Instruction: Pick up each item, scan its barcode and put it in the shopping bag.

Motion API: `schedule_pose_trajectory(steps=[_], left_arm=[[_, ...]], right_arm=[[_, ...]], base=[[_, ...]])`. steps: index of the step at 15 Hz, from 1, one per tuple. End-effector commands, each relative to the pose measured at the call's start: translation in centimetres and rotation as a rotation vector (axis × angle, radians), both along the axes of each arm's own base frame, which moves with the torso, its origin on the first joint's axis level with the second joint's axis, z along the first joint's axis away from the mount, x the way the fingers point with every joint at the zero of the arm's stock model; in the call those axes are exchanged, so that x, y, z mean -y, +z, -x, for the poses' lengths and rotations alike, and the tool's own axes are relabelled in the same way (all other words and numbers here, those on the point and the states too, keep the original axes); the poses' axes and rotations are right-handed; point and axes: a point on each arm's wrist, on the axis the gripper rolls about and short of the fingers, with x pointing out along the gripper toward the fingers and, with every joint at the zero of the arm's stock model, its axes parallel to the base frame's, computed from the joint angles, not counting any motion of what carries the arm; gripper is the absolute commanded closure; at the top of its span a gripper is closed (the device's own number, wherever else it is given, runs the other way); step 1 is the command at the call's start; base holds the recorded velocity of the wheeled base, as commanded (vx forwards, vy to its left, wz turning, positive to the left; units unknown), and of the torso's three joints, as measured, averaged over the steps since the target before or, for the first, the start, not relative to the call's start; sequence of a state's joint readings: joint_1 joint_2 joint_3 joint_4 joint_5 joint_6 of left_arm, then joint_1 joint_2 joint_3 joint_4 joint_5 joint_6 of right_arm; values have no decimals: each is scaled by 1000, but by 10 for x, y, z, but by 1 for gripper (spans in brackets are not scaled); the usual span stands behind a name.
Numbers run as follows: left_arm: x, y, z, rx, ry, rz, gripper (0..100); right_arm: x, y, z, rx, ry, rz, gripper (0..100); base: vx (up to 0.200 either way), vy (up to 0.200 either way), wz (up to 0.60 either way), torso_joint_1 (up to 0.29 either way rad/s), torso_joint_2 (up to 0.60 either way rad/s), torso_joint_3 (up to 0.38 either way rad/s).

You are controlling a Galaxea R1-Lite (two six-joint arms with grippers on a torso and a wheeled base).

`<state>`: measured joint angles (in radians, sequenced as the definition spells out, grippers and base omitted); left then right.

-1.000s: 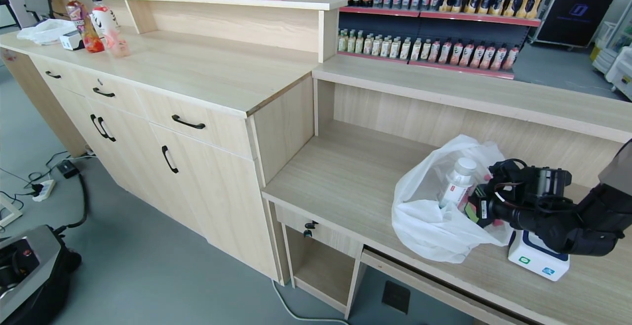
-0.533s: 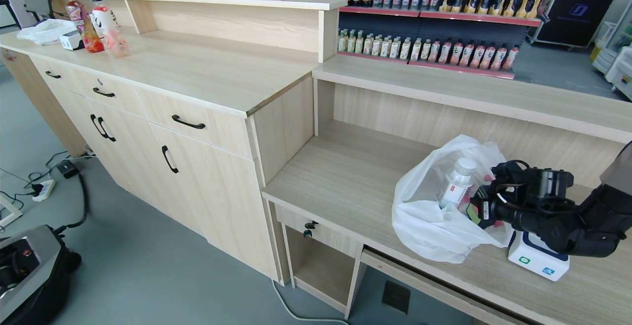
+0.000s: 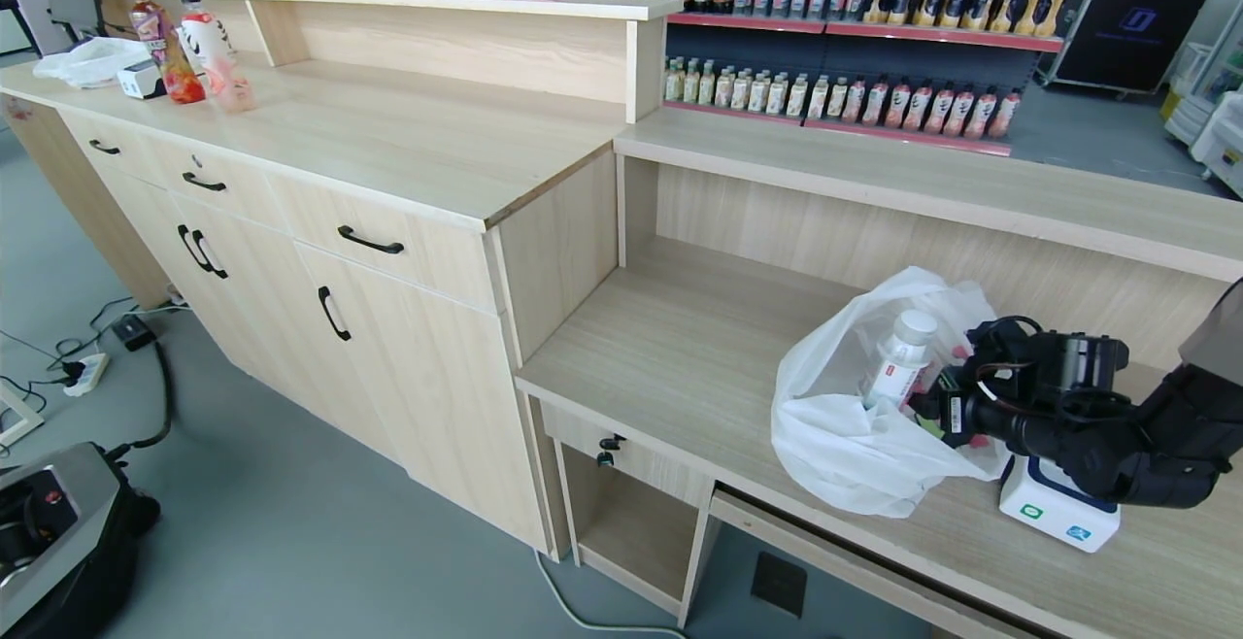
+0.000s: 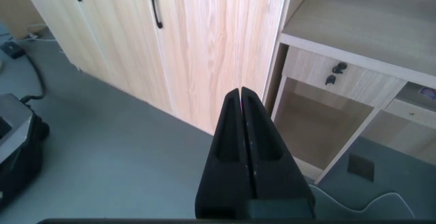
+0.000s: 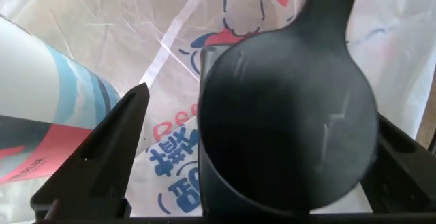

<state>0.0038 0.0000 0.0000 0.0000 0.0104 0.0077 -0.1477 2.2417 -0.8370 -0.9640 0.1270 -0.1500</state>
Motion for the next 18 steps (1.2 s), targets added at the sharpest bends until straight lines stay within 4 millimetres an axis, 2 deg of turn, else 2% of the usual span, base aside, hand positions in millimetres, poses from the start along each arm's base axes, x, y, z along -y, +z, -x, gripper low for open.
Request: schedule_pose_trajectory(steps=[1, 2, 8, 9, 10, 11, 13, 16, 18], left_arm=[[0, 0, 0, 0, 1, 0, 100], [0, 0, 0, 0, 1, 0, 100], [0, 0, 0, 0, 1, 0, 100], [0, 0, 0, 0, 1, 0, 100], [0, 0, 0, 0, 1, 0, 100], [0, 0, 0, 0, 1, 0, 100], [0, 0, 0, 0, 1, 0, 100], [0, 0, 0, 0, 1, 0, 100], [0, 0, 0, 0, 1, 0, 100]], right_arm=[[-1, 8, -1, 27, 20, -4, 0], [-1, 13, 0, 43, 30, -6, 0], [-10, 82, 17, 224, 134, 14, 0], [-12, 106, 32, 279, 136, 36, 0], [-13, 117, 42, 297, 135, 40, 0], [-17, 135, 70, 315, 135, 52, 0], [-23, 154, 117, 348, 160, 155, 0], [-26, 180, 153, 416, 94, 239, 0], [-26, 185, 161, 435, 39, 254, 0]], base=[[0, 0, 0, 0, 0, 0], [0, 0, 0, 0, 0, 0], [0, 0, 0, 0, 0, 0], [0, 0, 0, 0, 0, 0], [0, 0, 0, 0, 0, 0], [0, 0, 0, 0, 0, 0], [0, 0, 0, 0, 0, 0], [0, 0, -200, 1, -1, 1], [0, 0, -600, 2, 2, -2]])
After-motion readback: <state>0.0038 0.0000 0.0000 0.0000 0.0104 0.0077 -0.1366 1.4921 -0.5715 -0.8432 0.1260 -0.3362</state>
